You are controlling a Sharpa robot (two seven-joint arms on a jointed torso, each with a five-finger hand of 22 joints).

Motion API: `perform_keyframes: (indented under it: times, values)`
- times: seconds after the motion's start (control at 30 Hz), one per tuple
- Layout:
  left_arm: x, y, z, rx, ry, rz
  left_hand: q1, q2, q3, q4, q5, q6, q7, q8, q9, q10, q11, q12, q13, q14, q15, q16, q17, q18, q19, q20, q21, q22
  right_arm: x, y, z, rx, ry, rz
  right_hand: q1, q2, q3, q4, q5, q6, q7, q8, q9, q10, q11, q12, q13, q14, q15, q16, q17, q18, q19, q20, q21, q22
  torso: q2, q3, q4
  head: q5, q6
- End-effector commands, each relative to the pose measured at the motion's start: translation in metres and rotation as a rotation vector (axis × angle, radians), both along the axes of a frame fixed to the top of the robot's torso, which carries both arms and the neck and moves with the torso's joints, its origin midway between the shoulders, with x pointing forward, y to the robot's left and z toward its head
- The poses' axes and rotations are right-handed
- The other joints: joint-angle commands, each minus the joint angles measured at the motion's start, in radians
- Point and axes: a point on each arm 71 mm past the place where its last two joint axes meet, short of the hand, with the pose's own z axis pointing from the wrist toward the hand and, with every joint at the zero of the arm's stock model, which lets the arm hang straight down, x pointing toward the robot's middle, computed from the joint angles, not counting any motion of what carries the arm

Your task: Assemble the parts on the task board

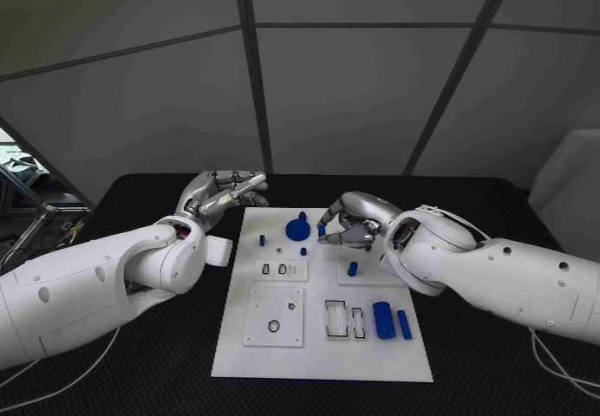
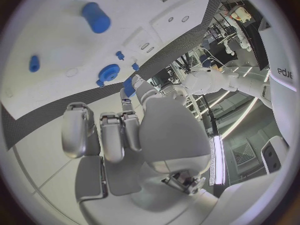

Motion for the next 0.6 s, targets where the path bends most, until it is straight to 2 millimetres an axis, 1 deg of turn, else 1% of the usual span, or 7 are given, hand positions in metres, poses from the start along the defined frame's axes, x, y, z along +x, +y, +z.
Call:
perform_keyframes:
  times: [0.03, 0.07, 0.17, 0.23, 0.4, 0.5, 0.6]
  values:
    - [0.001, 0.001, 0.0, 0.002, 0.004, 0.004, -0.004, 0.007, 0.0, -0.004, -0.005, 0.005, -0.002, -0.004, 0.001, 0.002, 0.0, -0.005, 0.001, -0.001, 0.003, -0.004, -0.001, -0.013, -0.009, 0.001, -0.003, -0.001, -0.003, 0.017, 0.0, -0.06, -0.06, -0.012, 0.004, 0.014, 0.011, -0.002, 0.008, 0.01, -0.006, 0.007, 0.006, 0.014, -0.007, -0.003, 0.155, 0.097, -0.006, 0.003, 0.227, 0.003, -0.001, -0.008, 0.0, -0.002, -0.003, -0.0004, 0.0039, 0.013, -0.011]
    - [0.001, 0.001, 0.0, 0.002, 0.004, 0.004, -0.004, 0.007, 0.0, -0.004, -0.005, 0.005, -0.002, -0.004, 0.001, 0.002, 0.0, -0.005, 0.001, -0.001, 0.003, -0.004, -0.001, -0.013, -0.009, 0.001, -0.003, -0.001, -0.003, 0.022, 0.0, -0.063, -0.057, -0.012, 0.004, 0.014, 0.014, -0.003, 0.014, 0.009, -0.006, 0.007, 0.006, 0.013, -0.007, -0.004, 0.154, 0.097, -0.006, 0.003, 0.226, 0.004, -0.002, -0.008, -0.001, -0.004, -0.003, -0.0004, 0.0044, 0.016, -0.013]
    - [0.002, 0.001, 0.0, 0.003, 0.006, 0.004, -0.004, 0.007, 0.0, -0.004, -0.005, 0.005, -0.002, -0.004, 0.001, 0.002, 0.0, -0.005, 0.001, -0.001, 0.003, -0.004, -0.001, -0.013, -0.009, 0.001, -0.003, -0.001, -0.004, 0.034, -0.004, -0.07, -0.046, -0.015, 0.003, 0.011, 0.018, -0.005, 0.022, 0.006, -0.005, 0.006, 0.006, 0.011, -0.007, -0.006, 0.153, 0.096, -0.005, 0.001, 0.222, 0.005, -0.005, -0.008, -0.003, -0.008, -0.002, -0.0011, 0.0031, 0.024, -0.014]
    - [0.002, 0.001, 0.0, 0.003, 0.008, 0.005, -0.005, 0.007, 0.0, -0.004, -0.005, 0.005, -0.002, -0.004, 0.001, 0.002, 0.0, -0.005, 0.001, -0.001, 0.003, -0.004, -0.001, -0.013, -0.009, 0.001, -0.003, -0.001, -0.006, 0.041, -0.005, -0.077, -0.045, -0.011, 0.001, 0.009, 0.018, -0.006, 0.025, 0.005, -0.004, 0.005, 0.005, 0.011, -0.006, -0.006, 0.153, 0.096, -0.005, 0.001, 0.222, 0.005, -0.005, -0.008, -0.003, -0.008, -0.002, -0.0004, 0.001, 0.03, -0.016]
    - [0.002, 0.0, 0.0, 0.003, 0.009, 0.004, -0.005, 0.007, 0.0, -0.004, -0.005, 0.005, -0.002, -0.004, 0.001, 0.002, 0.0, -0.005, 0.001, 0.0, 0.003, -0.005, -0.001, -0.012, -0.009, 0.001, -0.003, -0.001, -0.012, 0.056, -0.014, -0.108, -0.041, 0.013, -0.009, 0.001, 0.017, -0.004, 0.026, 0.002, -0.002, 0.003, 0.005, 0.02, -0.004, 0.003, 0.162, 0.097, -0.004, 0.003, 0.227, 0.004, -0.003, -0.008, -0.001, -0.004, 0.0, -0.0017, 0.003, 0.037, -0.02]
    - [0.003, -0.001, -0.001, 0.002, 0.01, 0.002, -0.005, 0.009, 0.0, -0.004, -0.005, 0.006, -0.002, -0.004, 0.001, 0.002, 0.0, -0.005, 0.001, 0.0, 0.003, -0.005, -0.001, -0.012, -0.009, 0.001, -0.003, -0.001, -0.017, 0.064, -0.021, -0.123, -0.04, 0.034, -0.01, 0.0, 0.017, -0.004, 0.026, 0.001, -0.002, 0.003, 0.005, 0.02, -0.004, 0.004, 0.163, 0.097, -0.004, 0.004, 0.228, 0.003, -0.002, -0.007, -0.001, -0.003, -0.001, 0.0006, 0.0007, 0.046, -0.026]
    - [0.003, -0.003, -0.001, 0.0, 0.011, -0.003, -0.001, 0.011, 0.003, -0.007, -0.004, 0.006, -0.002, -0.004, 0.001, 0.002, -0.001, -0.005, 0.001, 0.001, 0.002, -0.006, -0.001, -0.012, -0.009, 0.0, -0.003, -0.001, -0.021, 0.07, -0.026, -0.127, -0.039, 0.049, -0.014, -0.002, 0.017, -0.002, 0.026, -0.001, -0.001, 0.001, 0.004, 0.02, -0.003, 0.004, 0.162, 0.097, -0.003, 0.004, 0.228, 0.004, -0.002, -0.007, -0.001, -0.003, 0.0, 0.0012, 0.0013, 0.052, -0.027]
